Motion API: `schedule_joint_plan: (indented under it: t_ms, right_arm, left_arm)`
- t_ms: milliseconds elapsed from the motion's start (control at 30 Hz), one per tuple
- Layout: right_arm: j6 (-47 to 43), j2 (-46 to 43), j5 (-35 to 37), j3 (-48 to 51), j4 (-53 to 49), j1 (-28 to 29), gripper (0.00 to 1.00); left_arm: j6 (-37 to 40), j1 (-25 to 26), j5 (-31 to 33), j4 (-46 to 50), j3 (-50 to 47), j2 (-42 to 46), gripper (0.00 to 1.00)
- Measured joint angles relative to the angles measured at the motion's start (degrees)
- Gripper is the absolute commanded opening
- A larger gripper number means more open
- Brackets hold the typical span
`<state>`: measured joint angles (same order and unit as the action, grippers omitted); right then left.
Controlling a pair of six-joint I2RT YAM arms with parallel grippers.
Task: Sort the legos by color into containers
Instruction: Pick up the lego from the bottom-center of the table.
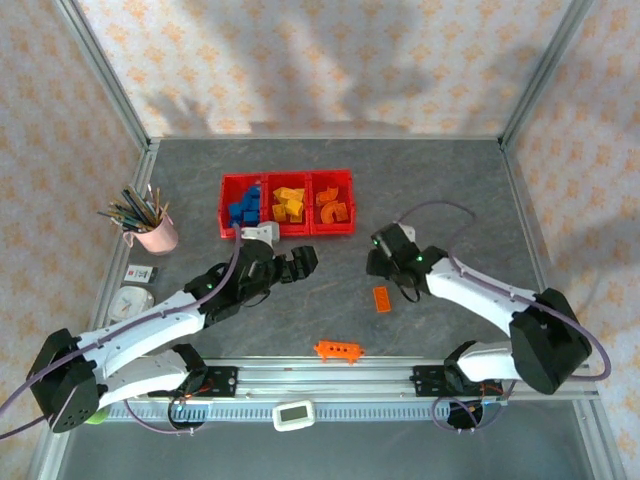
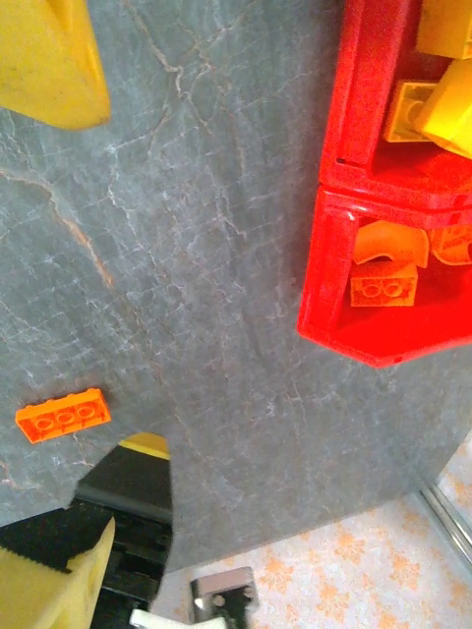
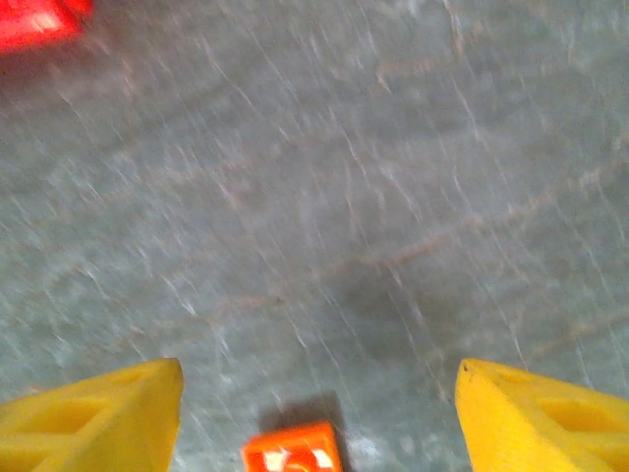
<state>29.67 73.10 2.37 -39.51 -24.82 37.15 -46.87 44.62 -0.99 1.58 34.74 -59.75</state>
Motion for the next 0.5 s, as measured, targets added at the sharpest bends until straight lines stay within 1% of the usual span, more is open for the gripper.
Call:
schedule_joint_plan:
  t_ms: [167, 300, 500]
  right_arm:
    - [2.71, -0.63, -0.48, 3.54, 0.02, 3.34, 0.76]
    - [4.11, -0.31, -0.5, 3.78, 0.66, 5.86, 0.75]
    - [5.31, 3.3, -0.68, 3.78, 2.19, 8.98, 0.68]
  left_arm:
    - [-1.92, 1.16, 0.85, -1.18, -0.72, -0.85, 0.99]
    - [-2.82, 1.14, 1.84, -1.51, -0.74, -1.16, 0.99]
    - [-3.17, 1.14, 2.73, -2.1, -0.74, -1.16, 0.99]
